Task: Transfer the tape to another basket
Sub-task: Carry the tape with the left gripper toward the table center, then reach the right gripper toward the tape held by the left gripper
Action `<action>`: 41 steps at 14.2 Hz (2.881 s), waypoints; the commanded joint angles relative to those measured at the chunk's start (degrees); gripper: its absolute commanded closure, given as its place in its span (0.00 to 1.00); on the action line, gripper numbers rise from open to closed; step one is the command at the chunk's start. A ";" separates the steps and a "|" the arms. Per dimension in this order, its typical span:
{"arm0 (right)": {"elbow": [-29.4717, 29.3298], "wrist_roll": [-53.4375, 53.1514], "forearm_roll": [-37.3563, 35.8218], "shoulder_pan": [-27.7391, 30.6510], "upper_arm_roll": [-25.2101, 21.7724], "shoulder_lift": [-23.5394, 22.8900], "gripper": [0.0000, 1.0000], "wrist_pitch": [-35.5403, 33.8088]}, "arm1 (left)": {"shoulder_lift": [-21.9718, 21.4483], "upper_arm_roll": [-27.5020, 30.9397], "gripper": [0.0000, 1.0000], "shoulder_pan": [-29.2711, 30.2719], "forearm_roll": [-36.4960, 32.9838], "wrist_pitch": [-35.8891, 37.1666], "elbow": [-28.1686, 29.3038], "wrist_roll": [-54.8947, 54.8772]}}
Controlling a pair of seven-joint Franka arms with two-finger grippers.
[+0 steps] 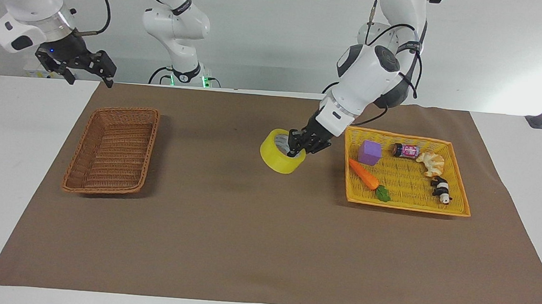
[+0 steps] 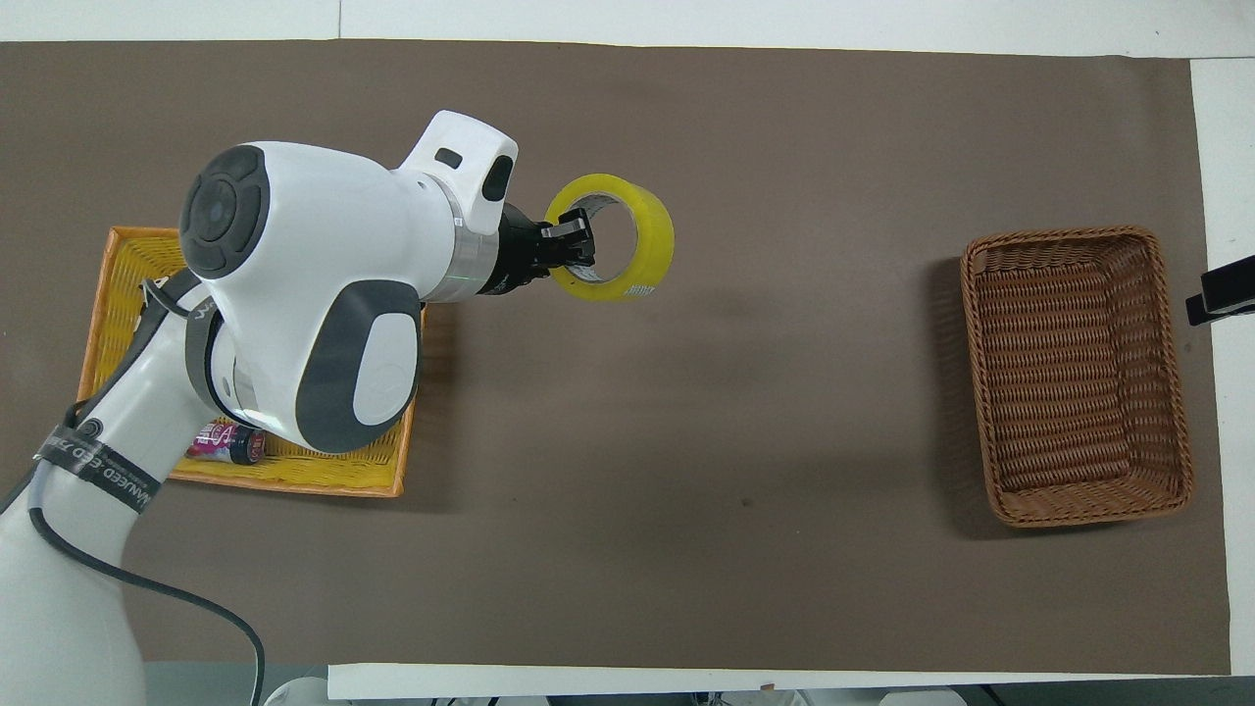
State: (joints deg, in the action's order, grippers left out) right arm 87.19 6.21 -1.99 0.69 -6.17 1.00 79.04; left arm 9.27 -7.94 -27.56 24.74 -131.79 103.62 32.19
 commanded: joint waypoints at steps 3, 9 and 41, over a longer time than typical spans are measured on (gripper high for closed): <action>2.71 6.53 13.73 0.80 0.46 1.20 0.01 1.81 | -0.39 0.82 1.00 -0.48 1.10 2.93 -1.93 -0.37; 16.31 5.03 39.74 0.37 0.46 6.64 0.01 10.22 | -2.59 1.17 0.99 1.10 1.01 9.18 -2.10 -1.07; 24.87 5.57 76.78 -27.76 1.08 -5.66 0.14 51.92 | -3.38 1.17 0.98 0.58 0.92 9.62 -1.22 -0.72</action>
State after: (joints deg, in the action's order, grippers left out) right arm 112.36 12.21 73.97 -26.82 -5.01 -4.72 130.54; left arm 7.45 -7.16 -26.73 24.74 -123.23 101.81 31.99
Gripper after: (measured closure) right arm 0.093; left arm 0.784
